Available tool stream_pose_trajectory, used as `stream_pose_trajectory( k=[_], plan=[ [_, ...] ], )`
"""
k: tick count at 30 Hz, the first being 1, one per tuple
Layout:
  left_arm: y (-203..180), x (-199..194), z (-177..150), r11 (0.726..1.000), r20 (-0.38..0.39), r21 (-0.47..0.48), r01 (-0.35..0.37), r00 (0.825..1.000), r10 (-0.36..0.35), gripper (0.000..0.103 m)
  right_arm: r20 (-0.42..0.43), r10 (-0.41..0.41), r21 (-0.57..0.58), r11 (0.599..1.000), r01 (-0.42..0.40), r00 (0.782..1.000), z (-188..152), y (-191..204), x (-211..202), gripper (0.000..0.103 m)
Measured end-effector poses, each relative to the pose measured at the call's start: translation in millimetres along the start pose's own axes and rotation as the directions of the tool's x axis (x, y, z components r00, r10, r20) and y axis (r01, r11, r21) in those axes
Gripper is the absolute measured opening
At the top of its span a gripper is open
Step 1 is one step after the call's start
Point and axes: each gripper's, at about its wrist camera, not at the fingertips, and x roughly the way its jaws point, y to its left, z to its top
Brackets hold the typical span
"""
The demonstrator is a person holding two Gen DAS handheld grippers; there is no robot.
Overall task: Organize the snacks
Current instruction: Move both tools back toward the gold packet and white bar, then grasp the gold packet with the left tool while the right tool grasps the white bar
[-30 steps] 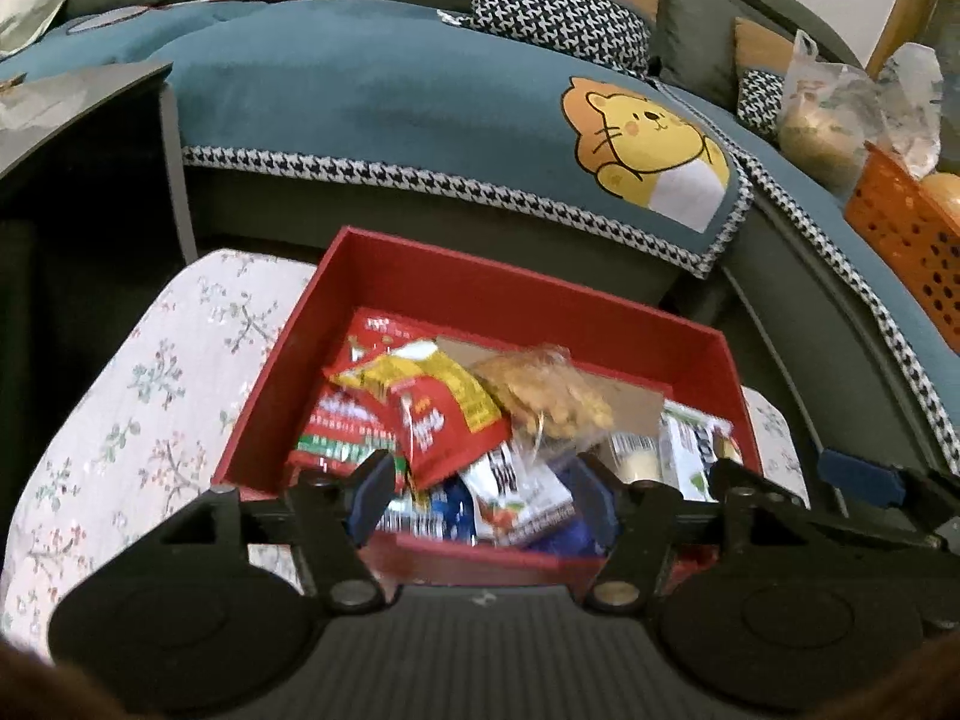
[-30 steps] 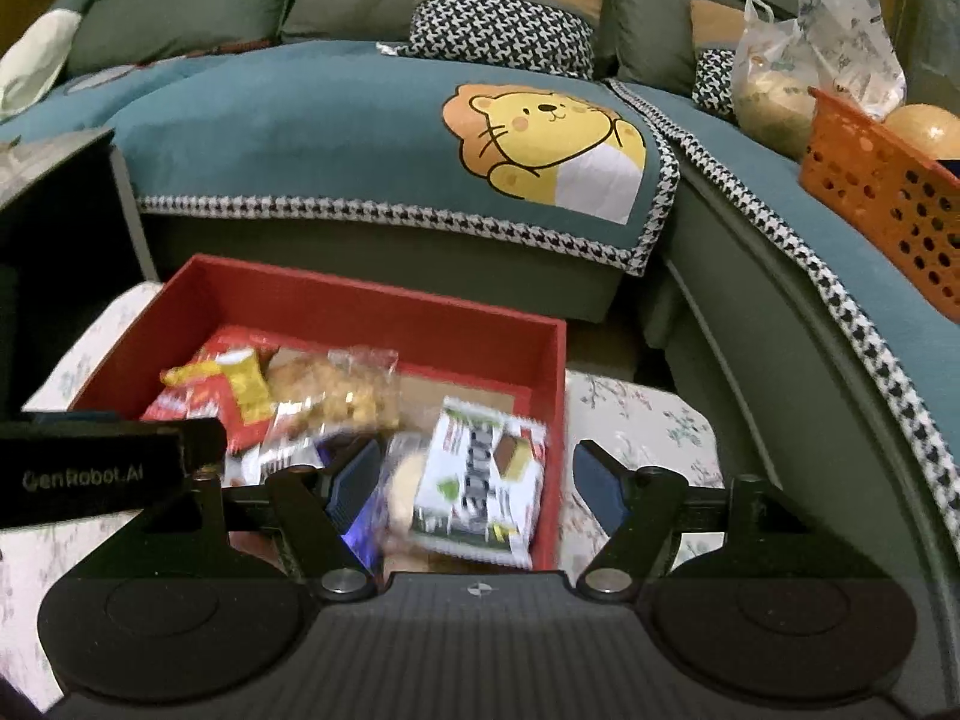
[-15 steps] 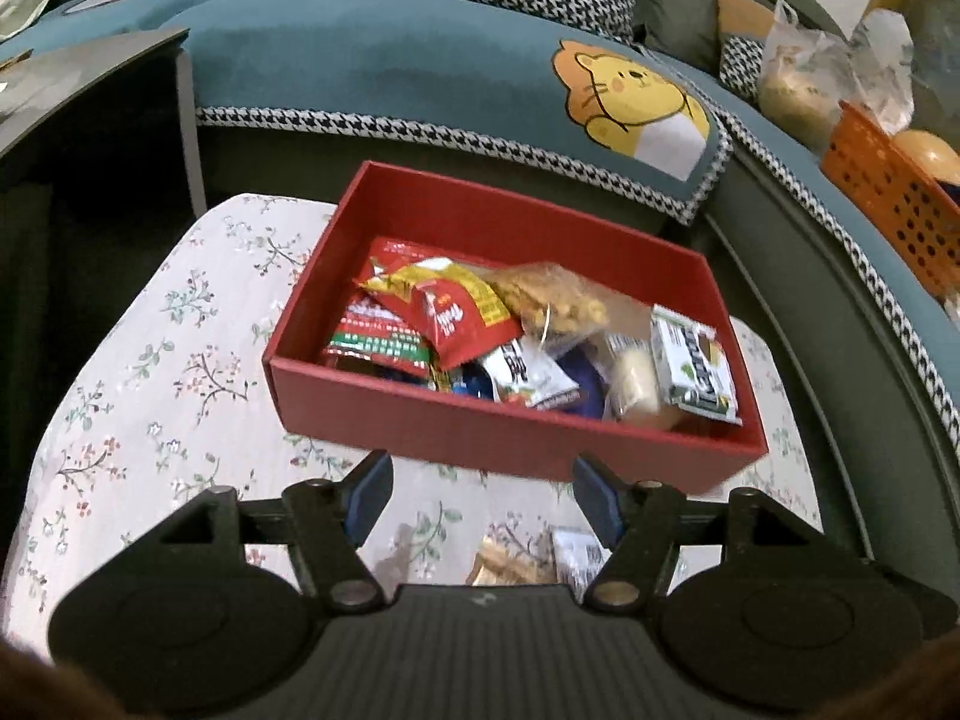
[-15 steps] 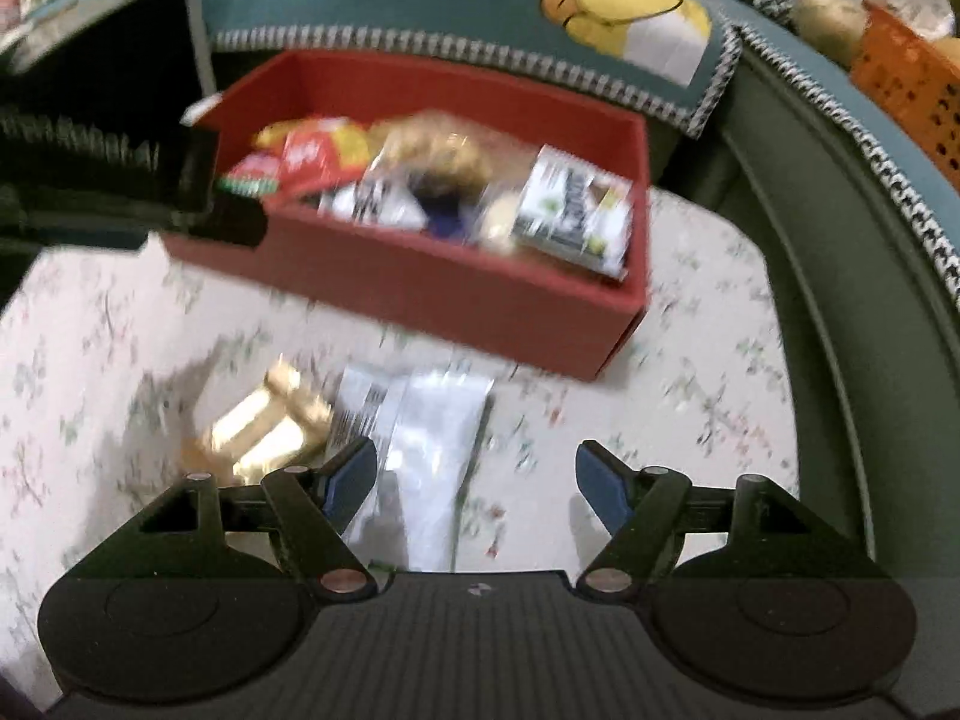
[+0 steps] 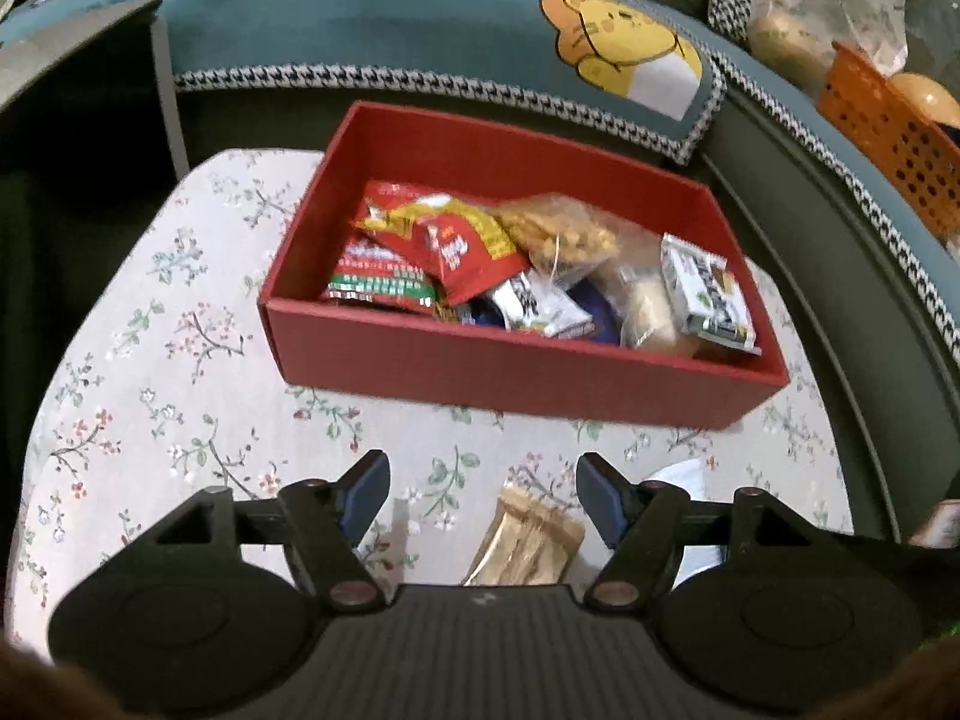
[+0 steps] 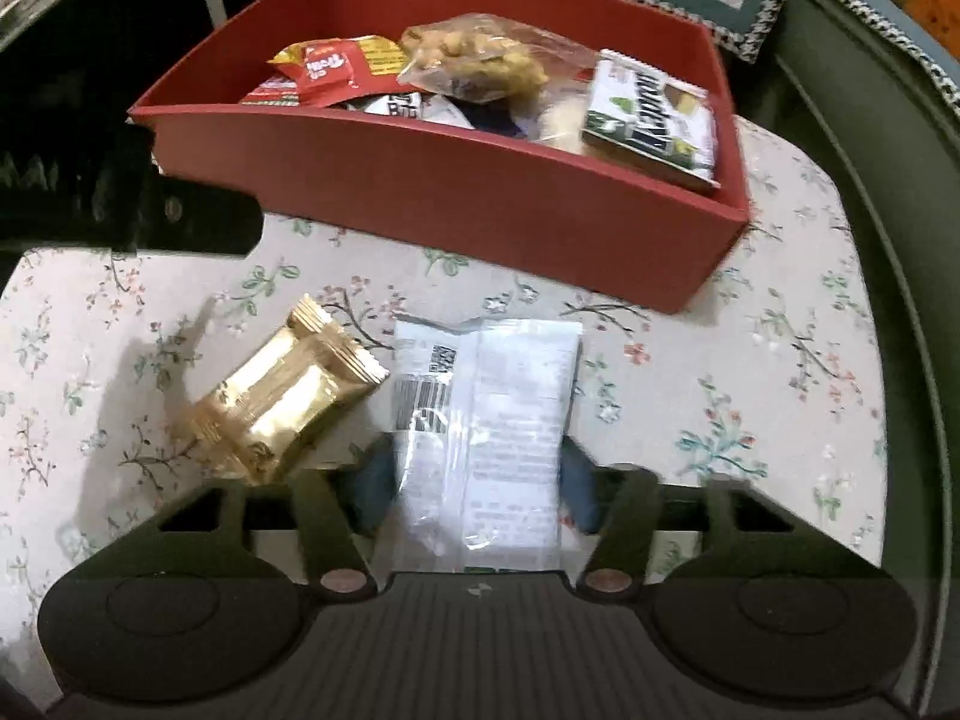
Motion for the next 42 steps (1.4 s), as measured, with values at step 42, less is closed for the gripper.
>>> stream_pose_trajectory(
  k=[42],
  plan=[
    [-46.5, 26.8, -94.3, 0.971, -0.116, 0.232, -0.049, 0.990, 0.078, 0.082, -0.017, -0.032, -0.068, 0.997, 0.031, 0.999, -54.7, -19.6, -19.6, 0.084]
  ],
)
